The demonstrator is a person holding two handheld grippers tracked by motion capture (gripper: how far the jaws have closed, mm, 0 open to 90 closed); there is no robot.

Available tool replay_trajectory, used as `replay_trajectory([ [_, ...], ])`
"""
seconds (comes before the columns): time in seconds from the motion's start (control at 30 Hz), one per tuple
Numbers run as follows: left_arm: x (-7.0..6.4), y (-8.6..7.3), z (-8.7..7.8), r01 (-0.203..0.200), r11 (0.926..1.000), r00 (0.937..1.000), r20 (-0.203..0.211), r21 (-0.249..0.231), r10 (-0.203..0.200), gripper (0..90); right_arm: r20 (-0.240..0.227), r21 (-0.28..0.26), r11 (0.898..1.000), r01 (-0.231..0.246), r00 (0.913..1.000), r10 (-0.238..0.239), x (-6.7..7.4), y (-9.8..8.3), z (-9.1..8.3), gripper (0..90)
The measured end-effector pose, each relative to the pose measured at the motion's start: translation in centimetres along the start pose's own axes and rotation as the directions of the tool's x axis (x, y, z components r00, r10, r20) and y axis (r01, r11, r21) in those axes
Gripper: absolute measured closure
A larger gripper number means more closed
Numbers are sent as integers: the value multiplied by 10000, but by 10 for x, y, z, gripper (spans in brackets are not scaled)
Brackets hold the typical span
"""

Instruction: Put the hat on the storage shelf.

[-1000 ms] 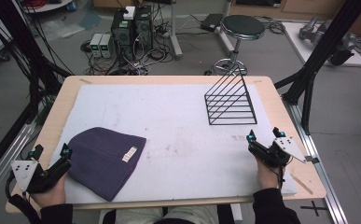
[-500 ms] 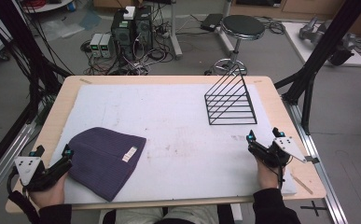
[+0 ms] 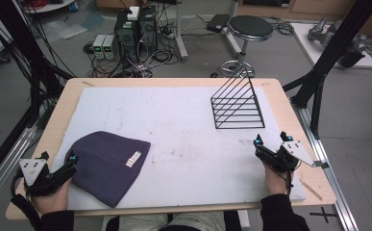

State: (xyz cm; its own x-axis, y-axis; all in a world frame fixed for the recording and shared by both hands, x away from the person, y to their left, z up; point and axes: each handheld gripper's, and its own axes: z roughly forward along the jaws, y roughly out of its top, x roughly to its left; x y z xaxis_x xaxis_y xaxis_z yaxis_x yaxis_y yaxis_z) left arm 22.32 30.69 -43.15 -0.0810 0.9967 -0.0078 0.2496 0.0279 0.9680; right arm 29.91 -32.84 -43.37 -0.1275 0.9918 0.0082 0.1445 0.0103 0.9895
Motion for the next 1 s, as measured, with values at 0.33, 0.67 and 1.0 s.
replay_trajectory([
  [0.33, -11, -1, 11, -79, 9904, 9999, -58, 1378, 88, 208, 37, 36, 10000, -14, 10000, 14, 0, 0, 0, 109],
  [0.67, -6, -3, 17, 799, 9628, 9968, -295, 2582, -748, 225, 24, 86, 10000, 43, 10000, -43, 0, 0, 1, 109],
  [1.0, -2, -7, 23, 1401, 9373, 9901, -419, 3191, -1337, 226, -54, 184, 9998, 16, 10000, -15, 0, -1, 2, 109],
])
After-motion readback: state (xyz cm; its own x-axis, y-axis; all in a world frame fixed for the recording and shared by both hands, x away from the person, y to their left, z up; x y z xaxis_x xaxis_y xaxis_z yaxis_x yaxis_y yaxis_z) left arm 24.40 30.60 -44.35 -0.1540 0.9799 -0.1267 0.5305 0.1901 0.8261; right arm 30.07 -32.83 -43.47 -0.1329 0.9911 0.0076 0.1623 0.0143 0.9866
